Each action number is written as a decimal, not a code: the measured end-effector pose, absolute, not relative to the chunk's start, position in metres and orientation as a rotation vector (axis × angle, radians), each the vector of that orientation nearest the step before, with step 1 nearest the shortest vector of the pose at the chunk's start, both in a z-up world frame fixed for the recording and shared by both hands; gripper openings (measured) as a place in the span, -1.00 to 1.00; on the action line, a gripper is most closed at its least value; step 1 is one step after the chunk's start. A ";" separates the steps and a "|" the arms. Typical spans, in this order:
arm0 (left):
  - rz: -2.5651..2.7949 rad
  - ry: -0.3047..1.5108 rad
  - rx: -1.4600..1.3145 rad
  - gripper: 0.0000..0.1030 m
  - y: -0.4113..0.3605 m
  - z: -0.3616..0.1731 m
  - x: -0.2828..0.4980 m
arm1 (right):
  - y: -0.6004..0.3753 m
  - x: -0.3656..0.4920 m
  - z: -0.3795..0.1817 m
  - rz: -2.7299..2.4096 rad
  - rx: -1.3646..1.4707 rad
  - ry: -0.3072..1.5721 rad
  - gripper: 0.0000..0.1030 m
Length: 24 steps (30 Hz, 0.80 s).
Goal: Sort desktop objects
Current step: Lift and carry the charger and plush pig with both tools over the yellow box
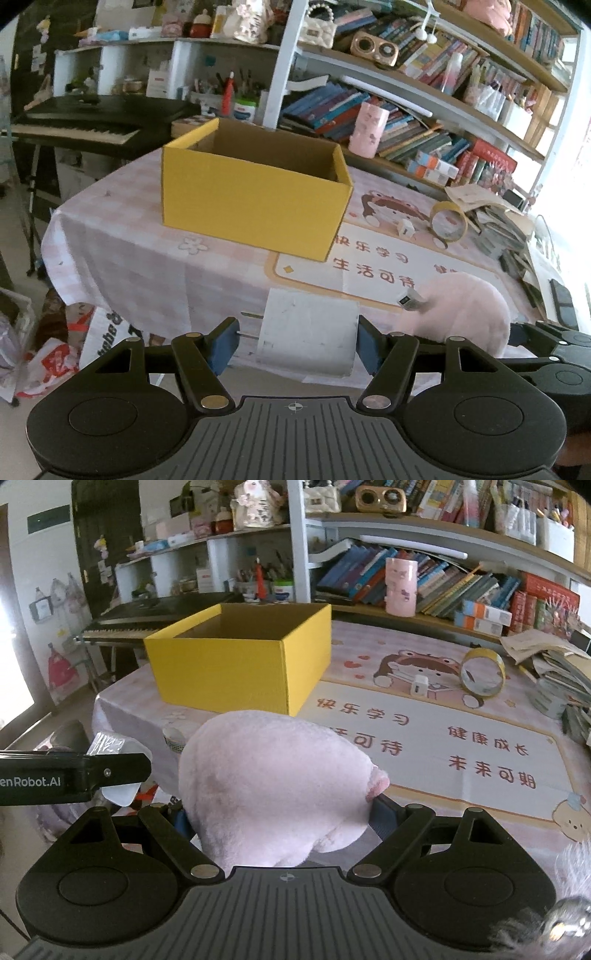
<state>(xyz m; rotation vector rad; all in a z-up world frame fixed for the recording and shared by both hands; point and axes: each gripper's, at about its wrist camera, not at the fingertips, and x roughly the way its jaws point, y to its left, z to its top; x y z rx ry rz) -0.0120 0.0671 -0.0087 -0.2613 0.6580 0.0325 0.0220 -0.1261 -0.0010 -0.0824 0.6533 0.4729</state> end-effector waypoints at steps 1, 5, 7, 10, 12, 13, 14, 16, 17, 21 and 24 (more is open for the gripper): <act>0.035 0.655 -0.262 0.29 0.069 -0.008 -0.014 | -0.124 0.022 -0.001 0.477 -0.084 0.653 0.69; 0.051 0.646 -0.267 0.29 0.076 -0.007 -0.021 | -0.113 0.019 0.000 0.501 -0.098 0.651 0.69; 0.061 0.643 -0.271 0.29 0.080 -0.007 -0.024 | -0.107 0.017 0.000 0.516 -0.108 0.647 0.69; 0.076 0.639 -0.283 0.29 0.087 -0.006 -0.027 | -0.100 0.014 0.001 0.537 -0.122 0.649 0.69; 0.082 0.636 -0.289 0.29 0.089 -0.006 -0.028 | -0.097 0.013 0.001 0.546 -0.132 0.647 0.69; 0.082 0.637 -0.291 0.29 0.089 -0.006 -0.028 | -0.096 0.013 0.001 0.547 -0.135 0.648 0.69; 0.081 0.639 -0.293 0.29 0.090 -0.006 -0.027 | -0.096 0.013 0.001 0.548 -0.137 0.649 0.69; 0.079 0.642 -0.297 0.29 0.090 -0.007 -0.027 | -0.095 0.014 0.001 0.548 -0.139 0.654 0.69; 0.077 0.644 -0.300 0.29 0.090 -0.007 -0.027 | -0.095 0.015 0.001 0.548 -0.139 0.656 0.69; 0.077 0.657 -0.313 0.29 0.090 -0.011 -0.023 | -0.095 0.019 -0.001 0.551 -0.140 0.664 0.69; 0.090 0.663 -0.325 0.29 0.093 -0.014 -0.017 | -0.093 0.024 -0.005 0.562 -0.144 0.671 0.69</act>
